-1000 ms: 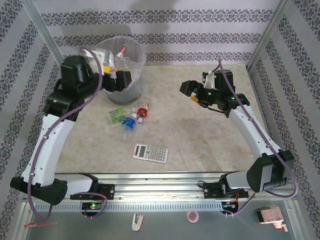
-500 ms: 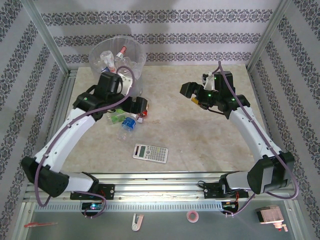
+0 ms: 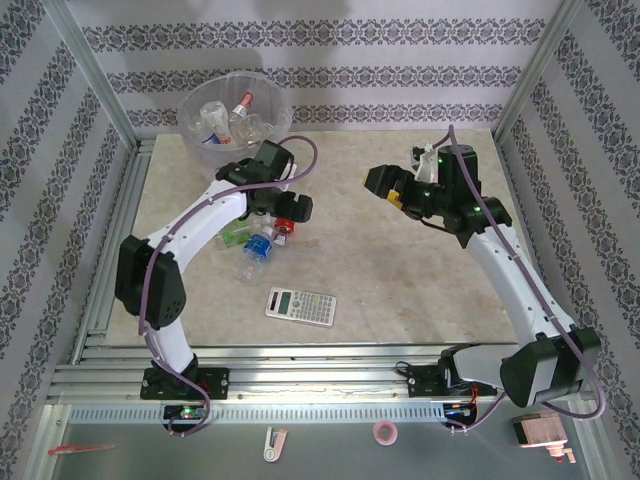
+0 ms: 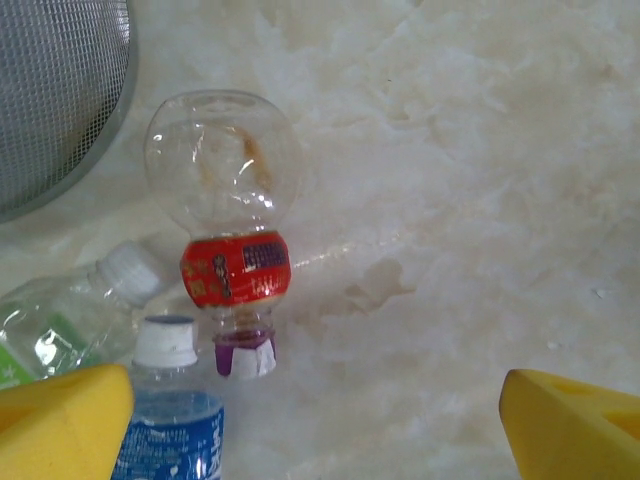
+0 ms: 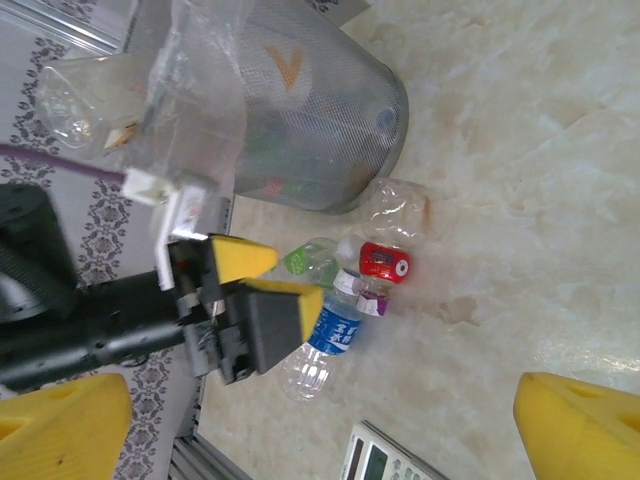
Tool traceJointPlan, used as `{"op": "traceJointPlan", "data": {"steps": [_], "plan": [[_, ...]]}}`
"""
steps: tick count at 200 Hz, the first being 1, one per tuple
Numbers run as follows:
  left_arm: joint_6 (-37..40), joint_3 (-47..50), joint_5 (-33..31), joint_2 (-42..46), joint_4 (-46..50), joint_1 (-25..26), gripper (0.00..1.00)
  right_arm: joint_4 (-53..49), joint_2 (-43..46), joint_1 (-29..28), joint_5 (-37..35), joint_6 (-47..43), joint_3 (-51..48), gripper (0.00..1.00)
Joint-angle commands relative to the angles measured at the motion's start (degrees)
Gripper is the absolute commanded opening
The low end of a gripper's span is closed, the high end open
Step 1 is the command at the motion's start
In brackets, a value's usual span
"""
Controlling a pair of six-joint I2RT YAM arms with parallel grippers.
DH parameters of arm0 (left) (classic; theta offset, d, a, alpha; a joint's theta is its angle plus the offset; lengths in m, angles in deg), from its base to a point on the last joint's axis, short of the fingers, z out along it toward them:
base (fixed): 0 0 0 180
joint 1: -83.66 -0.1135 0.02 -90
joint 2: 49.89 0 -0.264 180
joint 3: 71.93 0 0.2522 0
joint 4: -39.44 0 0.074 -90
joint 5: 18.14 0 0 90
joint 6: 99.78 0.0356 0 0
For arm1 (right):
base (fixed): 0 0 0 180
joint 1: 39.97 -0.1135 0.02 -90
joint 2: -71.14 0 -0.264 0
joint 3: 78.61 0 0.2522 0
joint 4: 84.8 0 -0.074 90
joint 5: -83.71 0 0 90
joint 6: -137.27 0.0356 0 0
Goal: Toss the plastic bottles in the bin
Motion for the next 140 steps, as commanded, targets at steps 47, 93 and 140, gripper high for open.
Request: {"op": "traceJointPlan", "data": {"steps": [47,93,140], "plan": [[-3.01,-11.29,-6.73,-12.03,6.30,0.70,0.95,-1.57,5.16,0.55,-1.15,-0.66,-2.73,0.98],[-2.97,-20.20,-9.76,-20.60,9.41,0.61,0.95,-2.00,8.43,0.85,-1.28,-0.36,-4.49,0.98],[-2.84,-28.88,-12.58,-28.35,14.47,0.59,0.94,-2.28,11.69,1.29,-1.63,0.07,-6.47,0.98]]}}
